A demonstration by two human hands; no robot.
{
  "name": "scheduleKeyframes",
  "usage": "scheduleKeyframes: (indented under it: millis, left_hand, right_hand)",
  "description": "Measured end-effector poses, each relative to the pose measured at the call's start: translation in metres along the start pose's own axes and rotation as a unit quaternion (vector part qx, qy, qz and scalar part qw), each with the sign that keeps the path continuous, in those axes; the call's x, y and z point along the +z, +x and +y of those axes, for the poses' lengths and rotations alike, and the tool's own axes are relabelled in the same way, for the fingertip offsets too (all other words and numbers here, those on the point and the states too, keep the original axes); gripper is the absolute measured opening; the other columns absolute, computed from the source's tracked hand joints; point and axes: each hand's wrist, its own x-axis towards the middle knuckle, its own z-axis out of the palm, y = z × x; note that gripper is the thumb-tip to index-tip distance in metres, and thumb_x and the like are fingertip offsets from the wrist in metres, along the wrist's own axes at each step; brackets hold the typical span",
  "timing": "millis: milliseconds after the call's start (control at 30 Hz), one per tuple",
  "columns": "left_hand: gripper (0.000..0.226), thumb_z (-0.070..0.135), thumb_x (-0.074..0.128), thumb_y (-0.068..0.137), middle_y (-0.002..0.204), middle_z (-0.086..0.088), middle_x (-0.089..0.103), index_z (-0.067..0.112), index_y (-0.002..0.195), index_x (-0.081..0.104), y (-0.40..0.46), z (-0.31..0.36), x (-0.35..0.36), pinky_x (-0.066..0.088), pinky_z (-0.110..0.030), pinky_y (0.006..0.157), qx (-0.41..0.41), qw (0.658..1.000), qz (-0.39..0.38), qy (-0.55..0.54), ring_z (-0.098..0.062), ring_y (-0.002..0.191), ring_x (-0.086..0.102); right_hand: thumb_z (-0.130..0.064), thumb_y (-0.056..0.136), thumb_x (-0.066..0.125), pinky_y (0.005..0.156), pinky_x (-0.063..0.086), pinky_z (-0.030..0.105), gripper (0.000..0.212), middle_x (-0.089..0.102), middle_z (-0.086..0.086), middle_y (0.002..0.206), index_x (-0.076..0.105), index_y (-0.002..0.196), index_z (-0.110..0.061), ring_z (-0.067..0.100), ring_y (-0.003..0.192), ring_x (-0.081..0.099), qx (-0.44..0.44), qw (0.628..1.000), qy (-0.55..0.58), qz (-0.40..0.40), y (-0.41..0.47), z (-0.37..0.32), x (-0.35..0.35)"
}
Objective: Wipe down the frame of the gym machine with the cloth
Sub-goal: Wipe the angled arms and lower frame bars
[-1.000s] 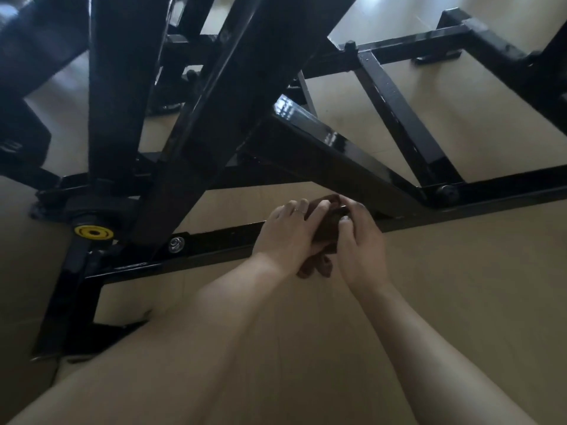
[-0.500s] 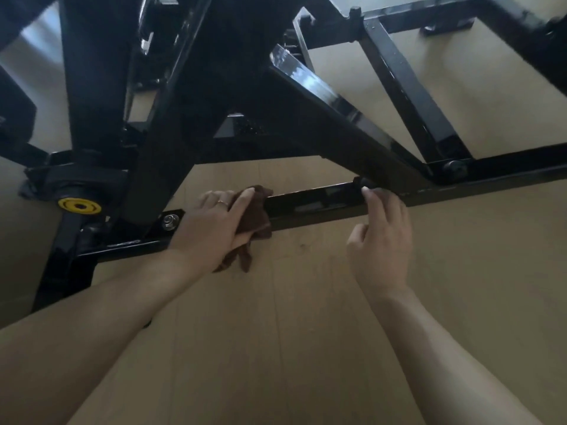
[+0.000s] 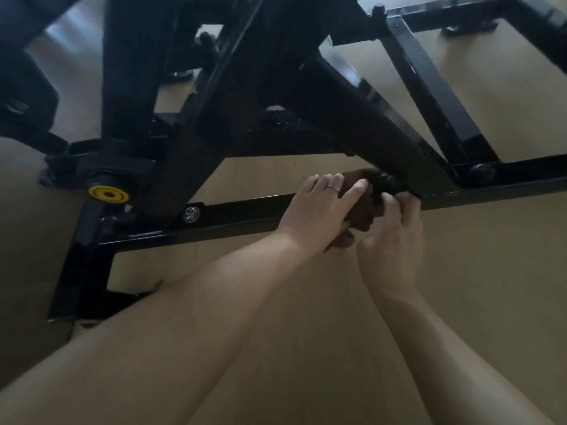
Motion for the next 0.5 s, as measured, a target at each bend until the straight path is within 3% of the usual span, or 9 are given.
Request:
scheduleKeyframes:
  millis: [67,133,233,367,500]
  left_hand:
    - [0.067,0.042,0.056,0.099,0.148,-0.013,0.046,0.023,0.157,0.027,-0.021,-0.020,0.000,0.028,-0.045,0.121,-0.013,1.000,0.000,0.008,-0.032,0.135,0.046]
    - [0.070,0.044,0.059,0.097,0.145,-0.013,0.050,0.021,0.156,0.029,-0.046,-0.048,-0.003,0.032,-0.045,0.119,-0.027,0.999,-0.013,0.018,-0.032,0.132,0.050]
    - [0.077,0.045,0.069,0.089,0.139,-0.014,0.056,0.019,0.155,0.037,-0.085,-0.093,-0.007,0.042,-0.045,0.110,-0.053,0.997,-0.024,0.052,-0.035,0.124,0.056]
    - [0.080,0.047,0.063,0.094,0.147,-0.013,0.047,0.019,0.159,0.025,-0.116,-0.125,-0.016,0.041,-0.046,0.109,-0.106,0.988,-0.093,0.060,-0.033,0.133,0.046]
    - [0.078,0.046,0.065,0.092,0.137,-0.019,0.054,0.011,0.153,0.033,-0.112,-0.119,-0.015,0.043,-0.048,0.106,-0.101,0.987,-0.090,0.091,-0.038,0.123,0.054]
  right_hand:
    - [-0.015,0.079,0.037,0.094,0.049,0.053,0.055,0.059,0.020,0.123,0.060,0.127,0.001,0.041,0.114,0.057,-0.024,1.000,-0.001,0.006,-0.002,-0.013,0.004]
    - [-0.021,0.086,0.040,0.105,0.045,0.051,0.054,0.062,0.017,0.127,0.059,0.133,-0.002,0.037,0.122,0.055,-0.062,0.998,0.004,-0.028,-0.002,-0.028,0.011]
    - [-0.015,0.080,0.069,0.118,0.032,0.052,0.066,0.055,0.017,0.140,0.053,0.143,-0.002,0.036,0.135,0.046,-0.075,0.993,-0.036,-0.083,-0.004,-0.041,0.028]
    - [-0.002,0.066,0.080,0.121,0.028,0.052,0.087,0.046,0.017,0.147,0.047,0.147,0.000,0.034,0.140,0.033,-0.068,0.989,-0.057,-0.121,-0.009,-0.039,0.034]
    - [0.002,0.073,0.078,0.121,0.031,0.049,0.082,0.046,0.013,0.152,0.047,0.149,-0.004,0.029,0.143,0.031,-0.086,0.986,-0.039,-0.136,-0.006,-0.031,0.026]
